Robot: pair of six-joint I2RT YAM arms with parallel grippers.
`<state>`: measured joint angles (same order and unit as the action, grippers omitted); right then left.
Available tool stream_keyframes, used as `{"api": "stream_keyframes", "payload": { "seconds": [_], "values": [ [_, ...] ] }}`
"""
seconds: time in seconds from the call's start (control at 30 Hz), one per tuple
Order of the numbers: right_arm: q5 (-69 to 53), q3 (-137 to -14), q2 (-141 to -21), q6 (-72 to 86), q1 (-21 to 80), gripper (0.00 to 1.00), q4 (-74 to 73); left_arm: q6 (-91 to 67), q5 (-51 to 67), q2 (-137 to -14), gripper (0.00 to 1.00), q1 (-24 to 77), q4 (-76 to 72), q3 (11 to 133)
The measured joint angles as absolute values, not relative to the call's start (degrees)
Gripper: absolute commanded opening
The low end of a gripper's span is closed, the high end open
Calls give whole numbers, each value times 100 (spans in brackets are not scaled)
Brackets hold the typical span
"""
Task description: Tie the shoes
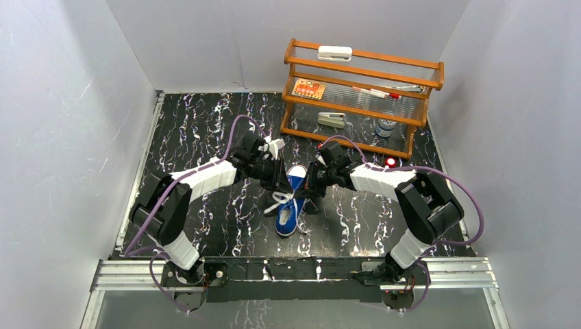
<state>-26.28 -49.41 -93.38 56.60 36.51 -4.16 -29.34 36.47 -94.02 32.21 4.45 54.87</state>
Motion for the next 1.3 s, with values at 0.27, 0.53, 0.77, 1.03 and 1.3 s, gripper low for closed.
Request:
{"api": "stream_keyframes", "payload": {
  "seconds": [0.27,0.53,0.77,1.03,1.3],
  "values": [
    [-2630,-4941,-9338,5658,3667,0,-416,-2816,3671,-9419,30,3221,497,5489],
    [-2630,-4941,-9338,5662,3675,0,-414,-2552,3636,-9483,24,3312,720,5640],
    [-2630,-4941,-9338,5666,3677,0,-416,-2239,3461,-9592,16,3409,1022,5828],
    [-2630,-4941,-9338,5677,3677,0,-414,-1868,3083,-9605,0,3479,1358,5994],
    [-2757,-5260,-9177,5085,3645,43,-958,-1354,2574,-9581,0,3771,1271,6005]
  ]
}}
